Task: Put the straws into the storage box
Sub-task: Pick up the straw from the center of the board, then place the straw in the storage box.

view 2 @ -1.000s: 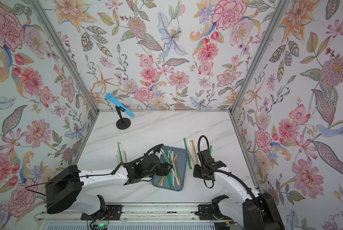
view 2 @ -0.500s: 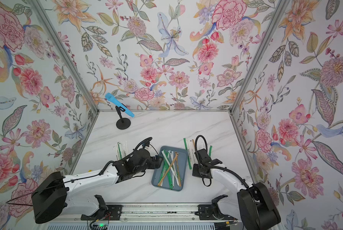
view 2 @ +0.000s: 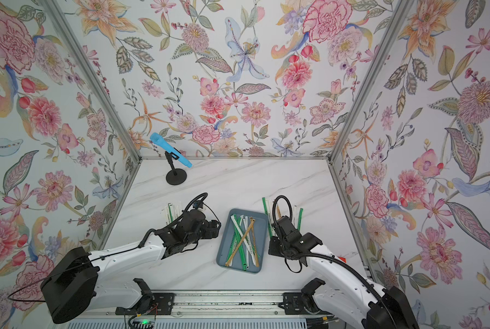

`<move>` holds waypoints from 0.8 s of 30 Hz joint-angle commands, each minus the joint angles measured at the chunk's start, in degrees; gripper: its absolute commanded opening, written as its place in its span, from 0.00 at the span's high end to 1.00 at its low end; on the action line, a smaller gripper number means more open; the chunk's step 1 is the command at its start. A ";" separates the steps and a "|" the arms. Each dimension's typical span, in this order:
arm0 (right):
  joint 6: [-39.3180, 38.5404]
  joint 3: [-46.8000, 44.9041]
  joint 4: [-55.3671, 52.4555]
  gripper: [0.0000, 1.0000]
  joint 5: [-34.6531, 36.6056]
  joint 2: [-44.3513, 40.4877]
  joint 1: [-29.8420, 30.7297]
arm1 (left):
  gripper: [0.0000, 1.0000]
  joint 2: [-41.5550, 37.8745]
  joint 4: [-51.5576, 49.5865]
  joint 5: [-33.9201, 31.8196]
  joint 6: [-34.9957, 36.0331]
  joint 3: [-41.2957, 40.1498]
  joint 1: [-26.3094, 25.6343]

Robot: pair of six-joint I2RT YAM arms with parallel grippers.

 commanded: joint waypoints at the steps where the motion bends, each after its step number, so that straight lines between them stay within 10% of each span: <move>1: 6.33 4.89 -1.27 1.00 1.86 -0.33 5.71 | 0.22 2.34 1.52 1.69 1.77 0.14 0.76; 24: 16.60 2.16 12.48 0.90 -6.91 15.78 15.16 | 0.26 5.62 6.04 5.99 3.41 -0.26 0.76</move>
